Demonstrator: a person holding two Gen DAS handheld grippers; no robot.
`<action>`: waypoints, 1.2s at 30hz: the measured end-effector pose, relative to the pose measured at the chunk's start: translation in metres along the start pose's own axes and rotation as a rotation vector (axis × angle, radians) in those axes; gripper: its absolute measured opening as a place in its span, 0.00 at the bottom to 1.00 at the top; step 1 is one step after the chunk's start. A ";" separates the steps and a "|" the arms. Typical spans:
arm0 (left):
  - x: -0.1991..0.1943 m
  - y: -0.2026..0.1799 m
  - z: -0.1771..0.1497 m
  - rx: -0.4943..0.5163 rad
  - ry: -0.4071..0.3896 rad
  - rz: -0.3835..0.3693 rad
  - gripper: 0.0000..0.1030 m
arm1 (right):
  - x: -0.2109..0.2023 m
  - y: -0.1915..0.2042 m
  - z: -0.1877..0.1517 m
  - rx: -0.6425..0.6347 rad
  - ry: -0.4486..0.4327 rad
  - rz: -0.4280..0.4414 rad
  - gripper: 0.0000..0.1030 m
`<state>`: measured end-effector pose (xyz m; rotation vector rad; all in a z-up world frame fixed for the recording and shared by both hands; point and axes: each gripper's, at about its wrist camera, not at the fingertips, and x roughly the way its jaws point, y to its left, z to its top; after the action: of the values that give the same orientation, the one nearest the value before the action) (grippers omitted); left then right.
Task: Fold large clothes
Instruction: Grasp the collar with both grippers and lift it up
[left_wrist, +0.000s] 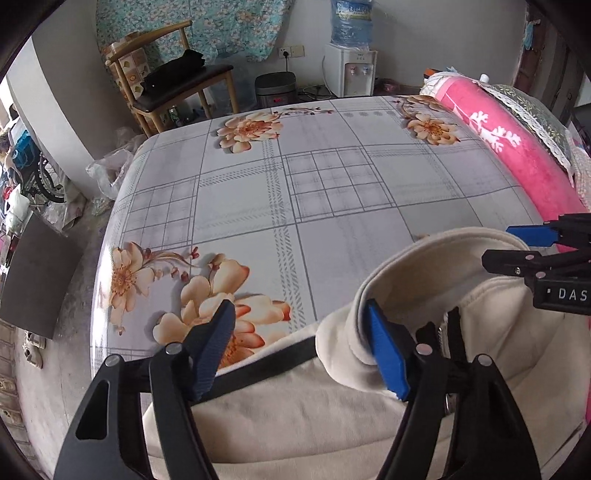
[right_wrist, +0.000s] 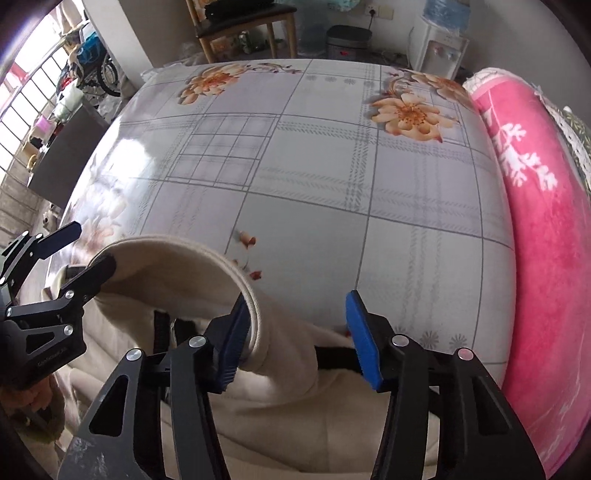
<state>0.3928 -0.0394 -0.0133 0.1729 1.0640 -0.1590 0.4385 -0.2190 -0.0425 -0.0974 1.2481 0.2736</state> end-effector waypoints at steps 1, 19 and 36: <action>-0.002 0.000 -0.005 0.003 0.012 -0.019 0.67 | -0.006 0.003 -0.005 -0.015 0.002 0.003 0.46; -0.004 -0.005 -0.061 0.060 0.050 -0.148 0.67 | -0.025 0.025 -0.075 -0.155 -0.005 -0.029 0.40; -0.024 -0.014 -0.066 0.129 0.006 -0.181 0.69 | -0.123 0.061 -0.089 -0.235 -0.309 0.218 0.36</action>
<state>0.3222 -0.0375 -0.0238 0.1938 1.0759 -0.3911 0.3049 -0.1985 0.0503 -0.1161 0.9155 0.6016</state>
